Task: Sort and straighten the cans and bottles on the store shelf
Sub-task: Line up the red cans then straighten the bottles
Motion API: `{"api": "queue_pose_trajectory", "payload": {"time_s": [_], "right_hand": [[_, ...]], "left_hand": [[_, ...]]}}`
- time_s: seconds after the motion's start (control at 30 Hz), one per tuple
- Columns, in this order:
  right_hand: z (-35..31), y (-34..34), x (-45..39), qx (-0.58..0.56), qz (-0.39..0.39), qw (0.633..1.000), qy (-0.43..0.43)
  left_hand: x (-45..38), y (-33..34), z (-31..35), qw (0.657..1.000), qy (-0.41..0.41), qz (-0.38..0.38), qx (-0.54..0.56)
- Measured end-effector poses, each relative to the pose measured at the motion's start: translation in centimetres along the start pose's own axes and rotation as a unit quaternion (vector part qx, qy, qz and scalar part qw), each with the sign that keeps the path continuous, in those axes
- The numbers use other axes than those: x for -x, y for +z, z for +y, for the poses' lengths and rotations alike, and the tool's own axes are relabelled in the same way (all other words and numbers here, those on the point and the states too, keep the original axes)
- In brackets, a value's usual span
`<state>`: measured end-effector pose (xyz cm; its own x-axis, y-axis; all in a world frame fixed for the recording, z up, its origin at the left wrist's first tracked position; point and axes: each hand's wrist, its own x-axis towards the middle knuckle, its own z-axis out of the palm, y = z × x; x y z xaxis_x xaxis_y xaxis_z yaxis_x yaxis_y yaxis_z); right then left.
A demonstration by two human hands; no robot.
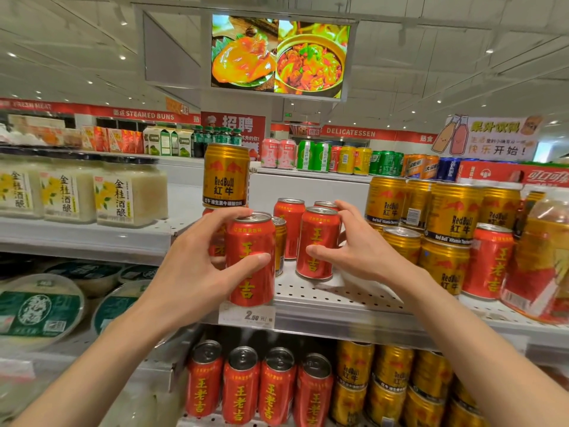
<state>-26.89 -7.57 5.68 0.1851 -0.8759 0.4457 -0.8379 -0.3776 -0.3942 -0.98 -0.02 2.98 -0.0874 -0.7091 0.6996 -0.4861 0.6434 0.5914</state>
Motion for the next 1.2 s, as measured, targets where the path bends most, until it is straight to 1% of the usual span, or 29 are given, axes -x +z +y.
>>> {"api": "queue_pose_trajectory", "payload": {"time_s": [0.17, 0.23, 0.33, 0.4, 0.43, 0.5, 0.57, 0.63, 0.73, 0.87, 1.0, 1.13, 1.2], "right_hand": [[1.1, -0.1, -0.1, -0.017, -0.003, 1.000, -0.006], [1.3, -0.6, 0.4, -0.020, 0.007, 1.000, -0.008], [1.0, -1.4, 1.1, 0.020, 0.085, 0.995, -0.039], [0.1, -1.8, 1.5, 0.035, 0.142, 0.986, -0.078], [-0.6, -1.9, 1.7, 0.035, 0.155, 0.982, -0.103], [-2.4, -1.6, 1.9, 0.030, 0.141, 0.979, -0.147], [-4.0, -0.7, 1.7, 0.035, 0.099, 0.979, -0.174], [-5.0, 0.5, 0.9, 0.044, 0.069, 0.979, -0.184], [-5.8, 1.8, -0.3, 0.043, 0.036, 0.983, -0.175], [-6.0, 2.0, -0.9, 0.044, 0.013, 0.986, -0.161], [-5.6, 1.7, -1.2, 0.048, 0.009, 0.985, -0.166], [-5.4, 1.2, -0.9, 0.002, 0.001, 0.980, -0.201], [-5.2, 0.5, -0.4, -0.036, -0.010, 0.980, -0.195]], "left_hand": [[-0.1, 0.1, -0.1, 1.000, -0.006, 0.010, 0.009], [-0.1, -0.1, -0.2, 1.000, -0.003, 0.012, 0.004], [0.0, -0.4, -0.3, 1.000, 0.004, 0.012, -0.005], [0.1, -0.8, -0.4, 1.000, 0.006, 0.011, -0.005], [0.2, -0.9, -0.5, 1.000, 0.007, 0.011, -0.004], [0.4, -1.3, -0.6, 1.000, 0.007, 0.009, -0.004], [0.5, -1.6, -0.6, 1.000, 0.009, 0.006, -0.006], [0.5, -1.8, -0.6, 1.000, 0.011, 0.007, -0.006], [0.6, -2.1, -0.7, 1.000, 0.011, 0.007, -0.008], [0.7, -2.4, -0.9, 1.000, 0.013, 0.011, -0.016], [0.8, -2.5, -1.0, 1.000, 0.012, 0.014, -0.018], [0.8, -2.4, -1.0, 1.000, 0.013, 0.017, -0.020], [0.9, -2.3, -0.9, 0.999, 0.013, 0.018, -0.023]]}}
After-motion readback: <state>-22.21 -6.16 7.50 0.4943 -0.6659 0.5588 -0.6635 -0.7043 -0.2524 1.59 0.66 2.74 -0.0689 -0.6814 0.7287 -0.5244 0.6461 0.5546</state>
